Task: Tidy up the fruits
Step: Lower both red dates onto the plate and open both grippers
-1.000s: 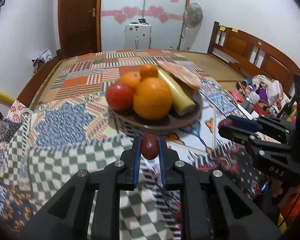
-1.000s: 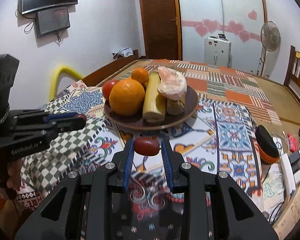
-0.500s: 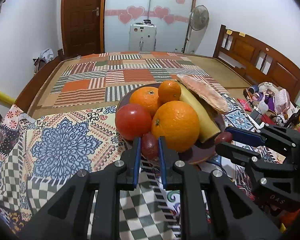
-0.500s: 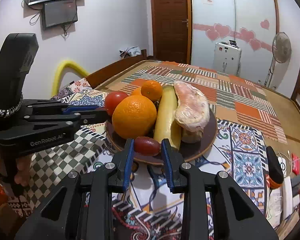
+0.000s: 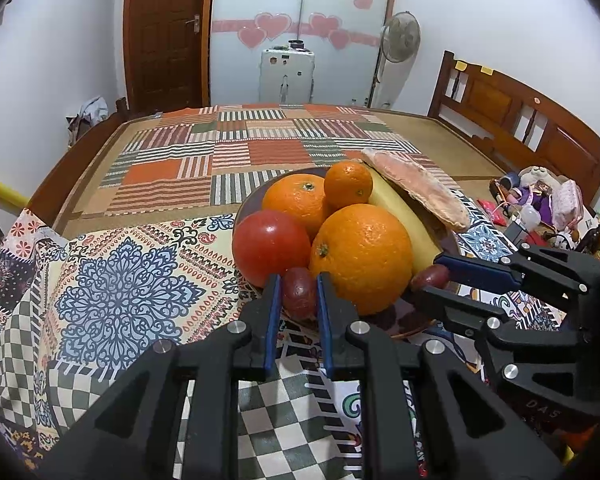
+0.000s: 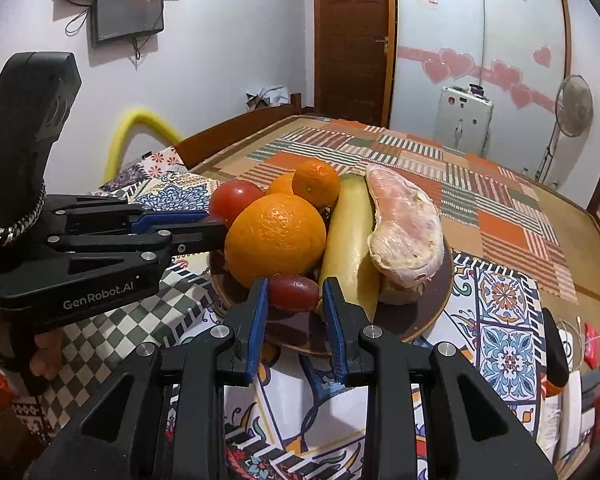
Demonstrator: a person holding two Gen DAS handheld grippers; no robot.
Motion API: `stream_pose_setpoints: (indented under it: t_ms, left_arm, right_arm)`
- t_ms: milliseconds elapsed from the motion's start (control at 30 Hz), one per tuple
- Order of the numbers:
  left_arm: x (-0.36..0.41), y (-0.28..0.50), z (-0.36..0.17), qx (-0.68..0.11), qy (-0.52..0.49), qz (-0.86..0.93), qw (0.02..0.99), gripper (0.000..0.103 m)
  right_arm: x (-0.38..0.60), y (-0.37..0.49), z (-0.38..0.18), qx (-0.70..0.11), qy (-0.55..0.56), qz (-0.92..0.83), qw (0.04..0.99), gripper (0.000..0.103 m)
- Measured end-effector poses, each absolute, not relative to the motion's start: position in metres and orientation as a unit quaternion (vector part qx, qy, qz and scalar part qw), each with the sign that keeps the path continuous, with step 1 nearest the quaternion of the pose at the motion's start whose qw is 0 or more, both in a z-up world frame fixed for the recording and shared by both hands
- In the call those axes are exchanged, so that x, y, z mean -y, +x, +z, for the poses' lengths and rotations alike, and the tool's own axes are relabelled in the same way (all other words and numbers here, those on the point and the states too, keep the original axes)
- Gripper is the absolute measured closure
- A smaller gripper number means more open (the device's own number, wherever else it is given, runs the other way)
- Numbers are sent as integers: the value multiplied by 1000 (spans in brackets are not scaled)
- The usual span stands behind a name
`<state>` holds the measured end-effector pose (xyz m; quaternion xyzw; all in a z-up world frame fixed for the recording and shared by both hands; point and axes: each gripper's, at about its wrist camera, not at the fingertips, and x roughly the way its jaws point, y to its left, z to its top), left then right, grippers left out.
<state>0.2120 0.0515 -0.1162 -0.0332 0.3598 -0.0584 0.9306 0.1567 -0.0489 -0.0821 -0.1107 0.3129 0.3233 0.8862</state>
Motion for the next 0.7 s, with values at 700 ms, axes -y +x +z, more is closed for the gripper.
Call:
stream_pose_setpoints:
  t_ms: [700]
  left_arm:
    - [-63,195,-104,-350,-41,-58,934,76]
  right_arm:
    - [61,135,-63,-285,-93,325,897,66]
